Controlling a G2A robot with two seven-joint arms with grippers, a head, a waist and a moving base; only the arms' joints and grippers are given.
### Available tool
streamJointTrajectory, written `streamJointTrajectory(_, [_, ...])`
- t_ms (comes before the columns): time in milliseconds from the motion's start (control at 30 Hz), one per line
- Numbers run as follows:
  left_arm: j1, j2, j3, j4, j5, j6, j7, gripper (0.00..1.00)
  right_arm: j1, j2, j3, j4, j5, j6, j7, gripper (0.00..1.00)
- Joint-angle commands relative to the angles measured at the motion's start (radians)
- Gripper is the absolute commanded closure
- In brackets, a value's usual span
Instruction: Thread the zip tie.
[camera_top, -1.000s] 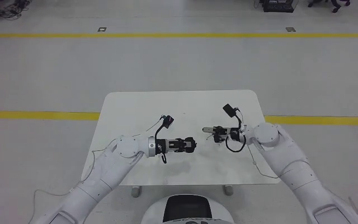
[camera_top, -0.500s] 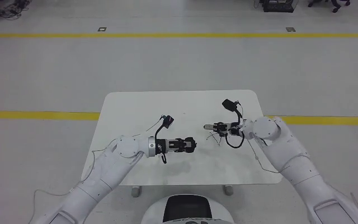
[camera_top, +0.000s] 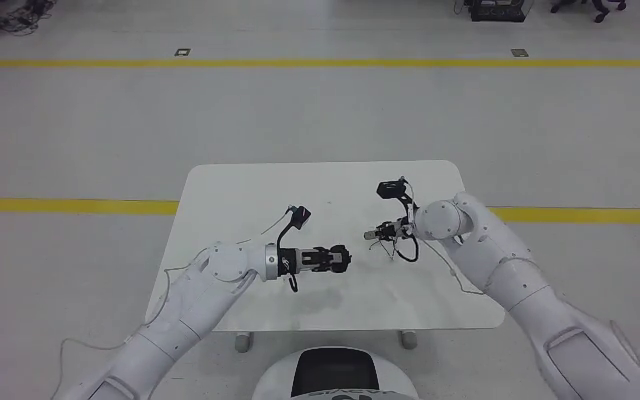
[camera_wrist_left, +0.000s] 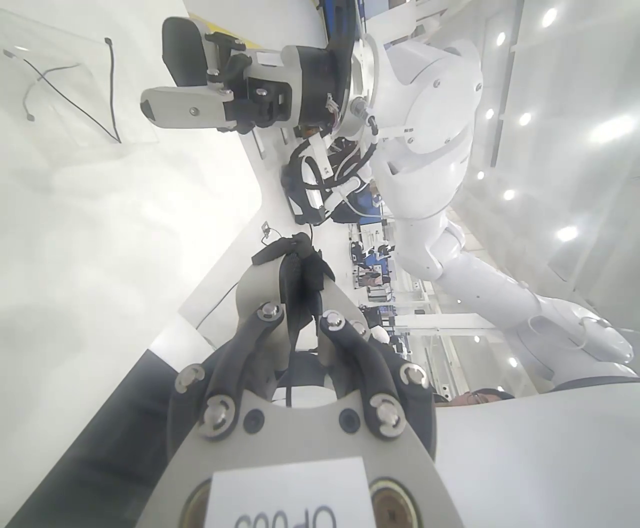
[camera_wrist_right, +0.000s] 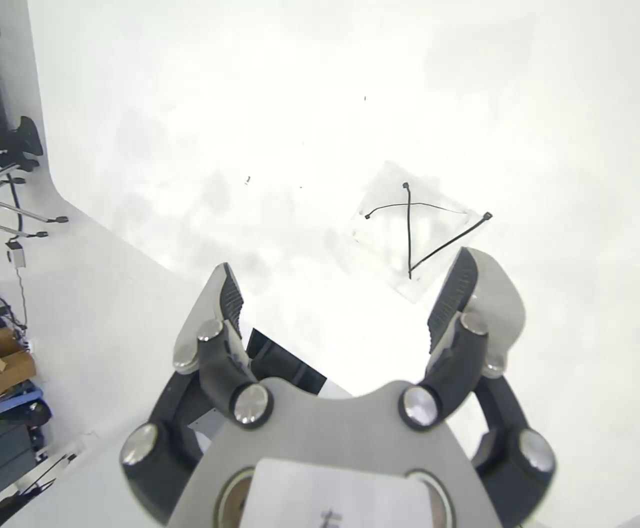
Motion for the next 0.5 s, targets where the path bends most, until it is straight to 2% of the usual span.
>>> streamJointTrajectory(0, [0.000,0.000,0.000,0.000,0.000,0.000,0.000,1.00,0.000,0.000,0.000,-0.001,0.001,0.000,0.000,0.00])
streamJointTrajectory(100, [0.000,0.000,0.000,0.000,0.000,0.000,0.000,1.00,-0.002,0.000,0.000,-0.001,0.000,-0.001,-0.006,0.00])
streamJointTrajectory(200, [0.000,0.000,0.000,0.000,0.000,0.000,0.000,1.00,0.003,-0.003,-0.024,0.006,-0.059,-0.023,0.009,0.00])
streamJointTrajectory(300, [0.000,0.000,0.000,0.000,0.000,0.000,0.000,1.00,0.041,-0.016,-0.069,0.030,-0.119,-0.061,0.049,0.00])
streamJointTrajectory(467, [0.000,0.000,0.000,0.000,0.000,0.000,0.000,1.00,0.107,-0.057,-0.142,0.107,-0.158,-0.074,0.062,0.00])
